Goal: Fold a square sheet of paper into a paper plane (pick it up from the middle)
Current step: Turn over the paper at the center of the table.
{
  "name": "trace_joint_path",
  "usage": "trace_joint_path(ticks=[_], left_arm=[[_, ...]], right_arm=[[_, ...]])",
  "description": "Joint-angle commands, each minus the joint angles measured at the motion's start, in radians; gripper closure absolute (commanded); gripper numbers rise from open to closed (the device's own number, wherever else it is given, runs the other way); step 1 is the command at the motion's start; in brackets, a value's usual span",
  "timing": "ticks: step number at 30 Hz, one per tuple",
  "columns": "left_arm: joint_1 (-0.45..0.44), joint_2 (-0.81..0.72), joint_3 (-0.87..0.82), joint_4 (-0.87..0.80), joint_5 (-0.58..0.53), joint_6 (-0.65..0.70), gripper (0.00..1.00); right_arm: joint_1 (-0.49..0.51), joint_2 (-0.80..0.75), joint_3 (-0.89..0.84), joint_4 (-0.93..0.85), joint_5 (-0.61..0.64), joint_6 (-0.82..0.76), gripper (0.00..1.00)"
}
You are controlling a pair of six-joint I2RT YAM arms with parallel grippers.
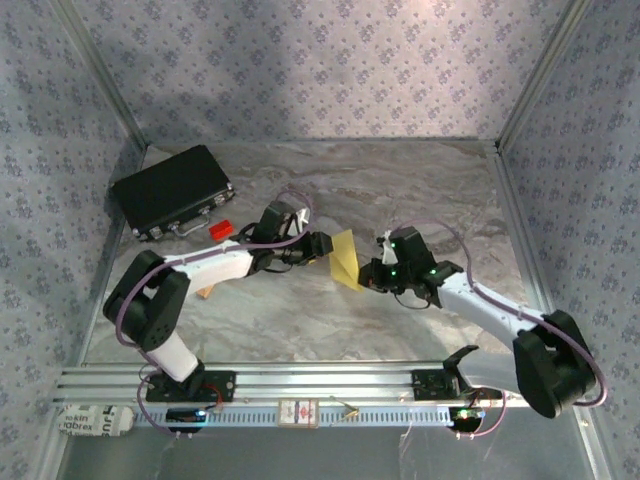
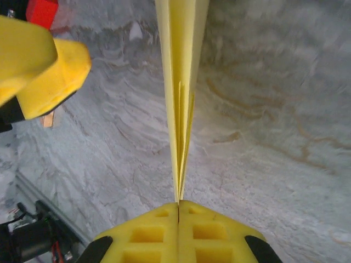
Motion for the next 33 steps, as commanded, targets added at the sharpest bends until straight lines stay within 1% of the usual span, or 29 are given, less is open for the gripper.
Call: trace_joint_path(ticks=[1,5,11,13,18,22,25,33], left_arm=[[0.008,-0.057,-0.038,-0.053,-0.067,0.040,0.58],[0.016,-0.121,-0.077,-0.055,-0.119,0.053,0.55],[0.045,-0.219,-0.145,-0.046,-0.172,0.063,0.55],[0.056,-0.255,-0.173,-0.036,-0.188,0.061,0.55],[0.078,-0.334,-0.221,-0.039,-0.210,0.072,0.57],[0.094,-0.372,-0.261,-0.030,-0.216,0.067,0.58],[0.101,-0.384,-0.275,-0.032,-0.217,0.064,0.58],[0.111,-0.400,-0.284,-0.048,-0.239,0.047,0.60]], right_arm=[[0.011,-0.046,0.051,-0.178,0.143,-0.113,0.97],[0.034,-0.077,0.100,-0.238,0.254,-0.167,0.96],[0.106,-0.062,0.190,-0.373,0.476,-0.218,0.97],[0.139,-0.043,0.224,-0.437,0.567,-0.236,0.98],[0.286,0.061,0.341,-0.615,0.892,-0.266,0.99],[0.361,0.133,0.412,-0.708,1.055,-0.262,1.00],[0.396,0.168,0.437,-0.744,1.118,-0.242,1.00],[0.439,0.247,0.459,-0.762,1.135,-0.227,1.00]])
